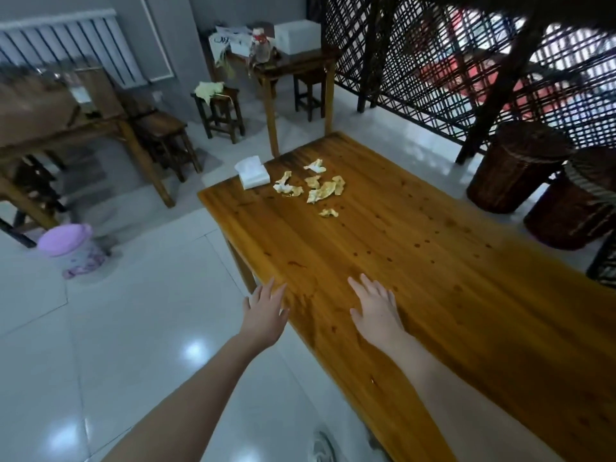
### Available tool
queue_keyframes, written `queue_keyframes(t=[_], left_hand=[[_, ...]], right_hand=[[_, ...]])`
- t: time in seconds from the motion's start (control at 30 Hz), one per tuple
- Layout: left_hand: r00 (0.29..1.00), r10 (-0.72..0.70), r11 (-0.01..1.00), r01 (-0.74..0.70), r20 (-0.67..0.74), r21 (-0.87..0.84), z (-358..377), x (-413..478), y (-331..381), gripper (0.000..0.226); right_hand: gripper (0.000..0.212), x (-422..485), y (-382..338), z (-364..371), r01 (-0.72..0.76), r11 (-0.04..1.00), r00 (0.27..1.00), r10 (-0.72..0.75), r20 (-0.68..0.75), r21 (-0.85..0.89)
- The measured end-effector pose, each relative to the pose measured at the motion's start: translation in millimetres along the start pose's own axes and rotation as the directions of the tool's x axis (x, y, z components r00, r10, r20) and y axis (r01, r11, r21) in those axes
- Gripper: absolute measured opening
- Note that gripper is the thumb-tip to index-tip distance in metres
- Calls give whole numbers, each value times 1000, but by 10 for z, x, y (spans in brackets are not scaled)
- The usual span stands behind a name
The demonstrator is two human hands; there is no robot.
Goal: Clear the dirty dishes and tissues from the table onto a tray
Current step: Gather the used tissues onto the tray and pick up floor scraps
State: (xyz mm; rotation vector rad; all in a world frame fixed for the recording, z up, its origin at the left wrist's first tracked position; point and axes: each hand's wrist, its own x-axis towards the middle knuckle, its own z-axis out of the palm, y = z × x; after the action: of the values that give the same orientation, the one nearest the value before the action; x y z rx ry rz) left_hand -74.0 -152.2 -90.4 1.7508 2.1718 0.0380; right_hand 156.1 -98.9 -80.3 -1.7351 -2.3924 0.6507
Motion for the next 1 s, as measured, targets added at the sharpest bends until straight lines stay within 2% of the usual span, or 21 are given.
queue_keyframes(t=[0.47,0.7,1.0], left_hand=[[1000,-10,999,11,15,-44,-472,1269,-670,53],[996,71,996,-68,49,-61,-775,2033,-1244,51],[968,216,976,-216,126,-15,-1166,2993,-1764,51]], right_hand=[[60,1335,-471,40,-41,999,994,44,100,-29],[60,2053,-916,231,-176,983,984,177,28,-43],[57,2601,-1486,322,-378,925,921,380,-91,30]])
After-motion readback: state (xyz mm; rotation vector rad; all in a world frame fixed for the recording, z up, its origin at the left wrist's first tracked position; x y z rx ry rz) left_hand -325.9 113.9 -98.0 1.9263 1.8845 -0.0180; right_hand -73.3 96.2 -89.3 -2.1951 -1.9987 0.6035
